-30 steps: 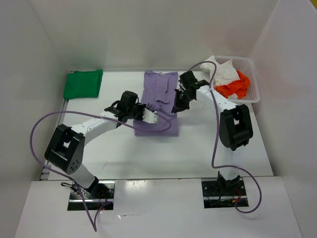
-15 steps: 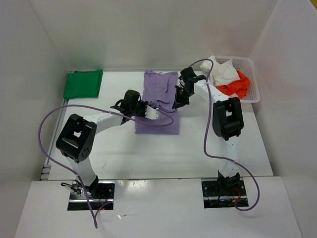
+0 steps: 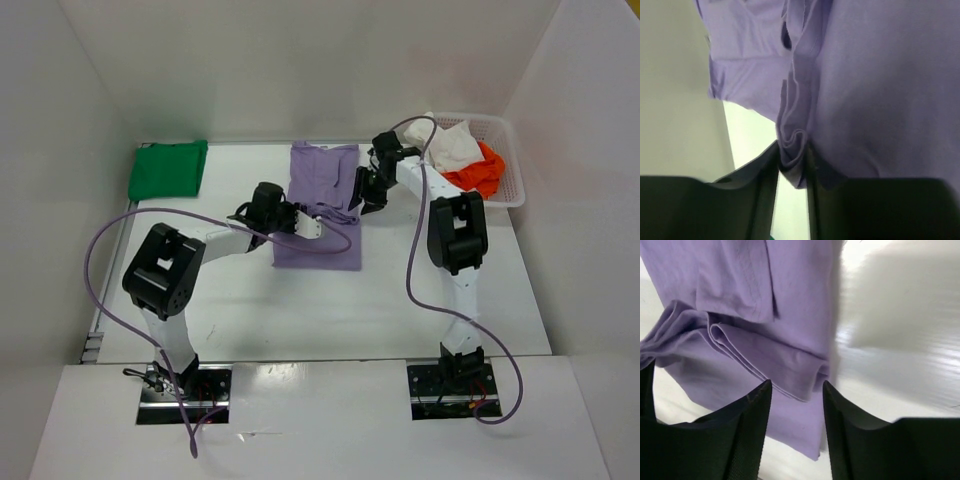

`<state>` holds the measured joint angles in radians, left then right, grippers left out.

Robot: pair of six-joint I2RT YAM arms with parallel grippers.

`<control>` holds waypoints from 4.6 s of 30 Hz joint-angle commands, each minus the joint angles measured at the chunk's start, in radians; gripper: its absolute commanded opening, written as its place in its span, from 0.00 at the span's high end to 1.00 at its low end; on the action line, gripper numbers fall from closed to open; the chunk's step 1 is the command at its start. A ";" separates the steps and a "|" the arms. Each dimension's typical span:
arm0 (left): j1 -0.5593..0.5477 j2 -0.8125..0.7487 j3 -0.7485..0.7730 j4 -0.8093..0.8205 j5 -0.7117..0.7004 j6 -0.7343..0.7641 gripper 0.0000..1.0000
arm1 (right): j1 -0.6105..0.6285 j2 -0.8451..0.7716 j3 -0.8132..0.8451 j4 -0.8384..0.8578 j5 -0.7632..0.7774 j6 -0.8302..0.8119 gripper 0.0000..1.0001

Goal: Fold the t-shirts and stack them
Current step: Fold the folded rectangular tshirt in 1/3 of the way, then grab one side of the 2/3 rectangular tshirt with both arms, then fold the long partially folded tshirt into a neat square

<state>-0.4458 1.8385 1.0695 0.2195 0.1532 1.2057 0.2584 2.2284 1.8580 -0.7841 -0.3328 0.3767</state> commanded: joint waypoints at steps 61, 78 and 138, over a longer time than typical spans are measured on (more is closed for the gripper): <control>-0.169 -0.142 -0.226 -0.315 -0.144 0.005 0.60 | 0.127 -0.429 -0.714 0.224 0.041 0.149 0.31; -0.169 -0.133 -0.204 -0.324 -0.144 -0.044 1.00 | 0.127 -0.296 -0.661 0.309 0.008 0.177 1.00; 0.061 -0.006 0.612 -1.073 0.368 -0.732 1.00 | -0.091 -0.814 -0.775 0.051 -0.252 0.162 1.00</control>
<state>-0.4076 1.8099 1.6299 -0.8906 0.5194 0.5098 0.2146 1.3712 1.0420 -0.7910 -0.5636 0.5911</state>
